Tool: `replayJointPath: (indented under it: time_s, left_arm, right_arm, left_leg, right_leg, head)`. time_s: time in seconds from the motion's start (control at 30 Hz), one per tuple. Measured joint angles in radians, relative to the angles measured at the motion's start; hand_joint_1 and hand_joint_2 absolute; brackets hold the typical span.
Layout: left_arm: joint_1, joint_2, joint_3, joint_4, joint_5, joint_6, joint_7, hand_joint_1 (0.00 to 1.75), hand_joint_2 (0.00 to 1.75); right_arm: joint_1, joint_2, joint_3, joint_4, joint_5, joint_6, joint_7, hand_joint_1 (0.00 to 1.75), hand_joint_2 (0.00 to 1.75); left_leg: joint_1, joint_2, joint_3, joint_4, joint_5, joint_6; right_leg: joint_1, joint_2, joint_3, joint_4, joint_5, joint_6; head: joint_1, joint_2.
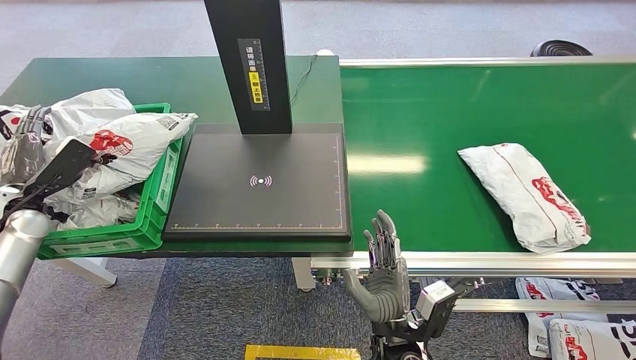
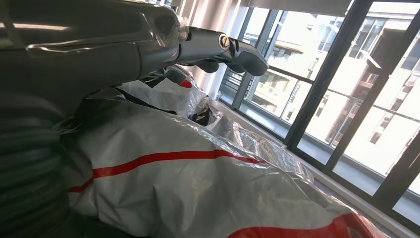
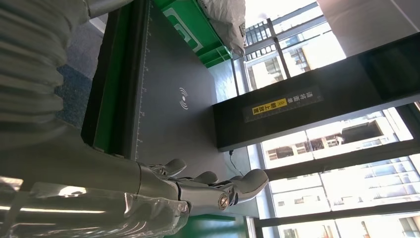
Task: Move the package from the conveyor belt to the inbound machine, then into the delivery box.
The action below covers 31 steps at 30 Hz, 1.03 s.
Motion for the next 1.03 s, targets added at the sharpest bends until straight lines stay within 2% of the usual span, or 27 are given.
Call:
replayJointPath:
  time_s: [0.33,0.63,0.93,1.03]
  left_arm:
    - [-0.012,-0.008,0.001,0.002,-0.03,-0.018,0.002,0.0,1.75]
    - [-0.147,-0.026,-0.02,0.004,-0.126,-0.083,0.081,0.0,1.75]
    - [-0.163,-0.034,-0.032,0.003,-0.131,-0.083,0.078,0.0,1.75]
    - [-0.208,-0.049,-0.049,0.004,-0.175,-0.127,0.097,0.0,1.75]
  right_arm:
    - [0.0,0.0,0.0,0.0,0.002,0.0,0.0,0.0,1.75]
    - [-0.002,0.001,0.001,0.0,0.002,0.008,0.0,0.0,1.75]
    - [-0.002,0.002,0.001,0.0,-0.002,0.016,0.0,0.0,1.75]
    - [-0.003,0.004,0.005,0.0,-0.006,0.045,0.0,0.0,1.75]
  left_leg:
    - [0.0,0.0,0.0,0.0,0.0,0.0]
    - [0.0,0.0,0.0,0.0,0.0,0.0]
    - [0.0,0.0,0.0,0.0,0.0,0.0]
    - [0.001,-0.003,-0.002,0.001,0.002,0.0]
  right_leg:
    - [0.0,0.0,0.0,0.0,0.0,0.0]
    - [0.0,0.0,0.0,0.0,0.0,0.0]
    - [0.0,0.0,-0.001,0.0,0.0,0.0]
    - [0.001,-0.003,-0.003,0.0,0.0,0.0]
  head:
    - [0.0,0.0]
    - [0.0,0.0]
    - [0.0,0.0]
    - [0.0,0.0]
